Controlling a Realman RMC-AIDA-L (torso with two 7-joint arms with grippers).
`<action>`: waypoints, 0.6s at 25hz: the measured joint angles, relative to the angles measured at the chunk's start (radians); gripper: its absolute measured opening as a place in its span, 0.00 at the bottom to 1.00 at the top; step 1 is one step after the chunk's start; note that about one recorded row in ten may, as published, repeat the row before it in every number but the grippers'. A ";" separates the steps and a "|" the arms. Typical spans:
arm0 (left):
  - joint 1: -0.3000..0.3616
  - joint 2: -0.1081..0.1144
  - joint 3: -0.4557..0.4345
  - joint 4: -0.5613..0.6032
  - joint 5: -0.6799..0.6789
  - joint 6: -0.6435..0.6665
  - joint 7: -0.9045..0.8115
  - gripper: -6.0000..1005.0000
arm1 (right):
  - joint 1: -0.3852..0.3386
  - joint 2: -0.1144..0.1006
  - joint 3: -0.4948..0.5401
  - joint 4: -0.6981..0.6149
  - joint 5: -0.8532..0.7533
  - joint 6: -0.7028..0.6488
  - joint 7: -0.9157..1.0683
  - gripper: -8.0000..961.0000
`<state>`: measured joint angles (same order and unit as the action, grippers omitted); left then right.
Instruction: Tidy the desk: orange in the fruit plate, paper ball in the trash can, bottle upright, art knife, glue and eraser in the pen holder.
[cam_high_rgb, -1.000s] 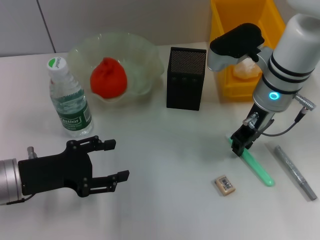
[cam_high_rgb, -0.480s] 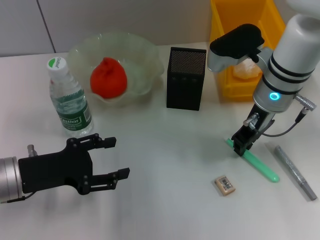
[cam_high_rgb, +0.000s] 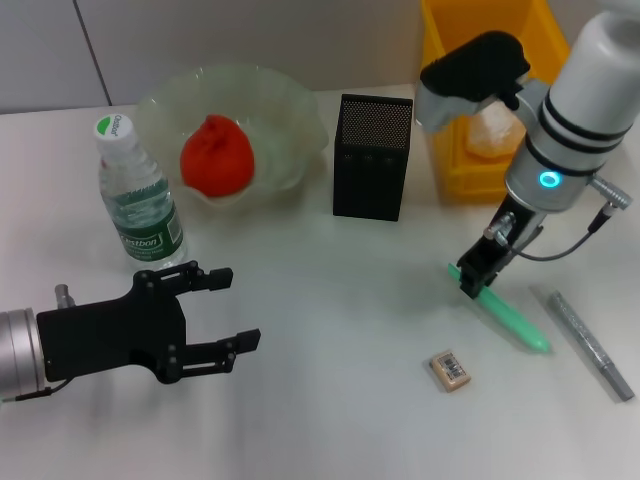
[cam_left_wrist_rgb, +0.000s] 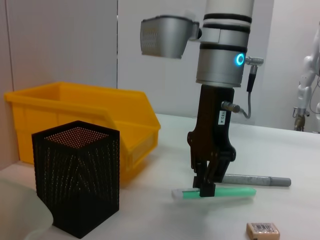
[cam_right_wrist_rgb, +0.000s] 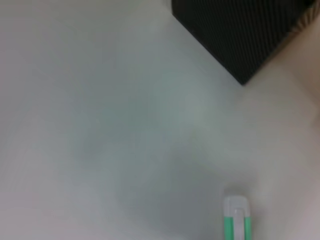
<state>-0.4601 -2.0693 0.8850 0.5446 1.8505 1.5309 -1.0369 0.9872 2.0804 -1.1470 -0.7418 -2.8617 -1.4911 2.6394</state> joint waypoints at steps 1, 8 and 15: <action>0.000 0.000 0.000 0.000 0.000 0.000 0.000 0.80 | 0.000 0.000 0.000 0.000 0.000 0.000 0.000 0.18; -0.001 0.001 0.000 0.000 -0.006 0.000 -0.003 0.80 | -0.063 -0.005 0.012 -0.195 0.080 -0.077 -0.045 0.18; -0.002 0.002 0.000 0.000 -0.015 0.000 -0.003 0.80 | -0.155 -0.011 0.090 -0.321 0.276 -0.096 -0.230 0.18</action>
<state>-0.4618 -2.0678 0.8851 0.5446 1.8351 1.5309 -1.0401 0.8322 2.0695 -1.0570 -1.0625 -2.5856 -1.5873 2.4090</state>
